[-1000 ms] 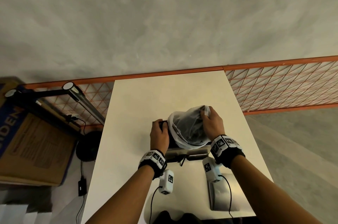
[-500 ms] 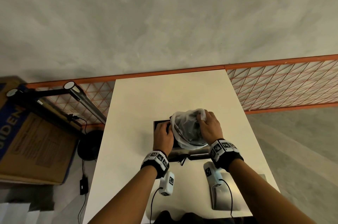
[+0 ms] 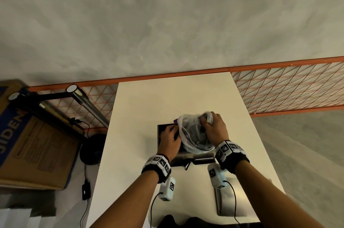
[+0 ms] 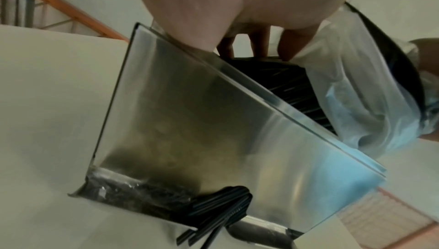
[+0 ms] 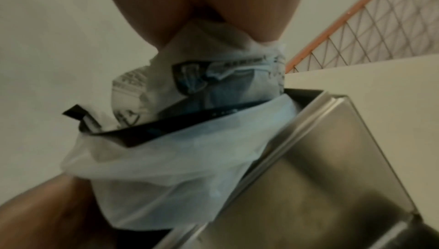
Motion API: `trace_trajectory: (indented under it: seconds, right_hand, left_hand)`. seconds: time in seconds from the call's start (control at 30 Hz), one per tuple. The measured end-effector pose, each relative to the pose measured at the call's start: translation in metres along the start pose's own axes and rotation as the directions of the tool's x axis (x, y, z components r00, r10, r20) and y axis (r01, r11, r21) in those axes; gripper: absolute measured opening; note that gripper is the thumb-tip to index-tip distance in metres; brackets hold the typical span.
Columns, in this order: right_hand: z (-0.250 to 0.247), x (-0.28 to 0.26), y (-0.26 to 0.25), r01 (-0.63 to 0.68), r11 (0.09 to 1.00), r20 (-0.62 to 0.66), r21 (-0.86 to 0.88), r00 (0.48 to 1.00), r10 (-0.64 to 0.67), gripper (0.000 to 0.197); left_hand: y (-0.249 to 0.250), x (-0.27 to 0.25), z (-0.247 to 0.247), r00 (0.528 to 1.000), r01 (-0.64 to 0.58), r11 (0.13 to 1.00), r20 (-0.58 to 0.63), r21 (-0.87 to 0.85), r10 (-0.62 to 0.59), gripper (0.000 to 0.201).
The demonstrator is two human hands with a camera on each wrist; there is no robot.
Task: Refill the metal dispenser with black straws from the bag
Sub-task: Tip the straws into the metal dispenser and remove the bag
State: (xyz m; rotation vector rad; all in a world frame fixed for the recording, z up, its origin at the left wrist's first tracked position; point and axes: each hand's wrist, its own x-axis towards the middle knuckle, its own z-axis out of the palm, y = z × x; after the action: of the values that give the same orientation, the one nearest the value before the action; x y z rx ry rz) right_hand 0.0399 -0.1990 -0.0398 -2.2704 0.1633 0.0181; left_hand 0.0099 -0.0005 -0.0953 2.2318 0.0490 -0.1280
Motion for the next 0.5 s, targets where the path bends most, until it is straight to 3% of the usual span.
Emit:
trace_trajectory:
  seconds: [0.1,0.2,0.3,0.4,0.5]
  right_hand:
    - [-0.003,0.005,0.005,-0.057,0.997,-0.060,0.050,0.996,0.060,0.027]
    - [-0.006,0.005,0.008,-0.073,0.991,-0.071,0.113,0.994,0.082,0.027]
    - [-0.010,-0.001,0.002,-0.077,0.975,-0.066,0.207,0.994,0.093,0.027]
    - [-0.013,-0.007,-0.007,-0.061,0.973,0.003,0.223,0.998,0.062,0.027]
    - [-0.020,-0.006,-0.006,0.023,0.994,0.092,0.103,0.995,-0.032,0.028]
  left_hand:
    - [0.006,-0.004,-0.003,0.995,-0.056,0.997,0.085,0.045,0.052,0.051]
    - [0.006,-0.006,-0.008,0.988,-0.097,0.990,0.128,0.100,0.084,0.064]
    - [0.000,-0.002,-0.013,0.972,-0.073,0.987,0.230,0.147,0.037,0.079]
    - [-0.008,0.005,-0.013,0.952,-0.016,0.984,0.303,0.179,-0.040,0.092]
    - [-0.008,0.012,-0.012,0.924,-0.004,0.977,0.374,0.215,-0.078,0.092]
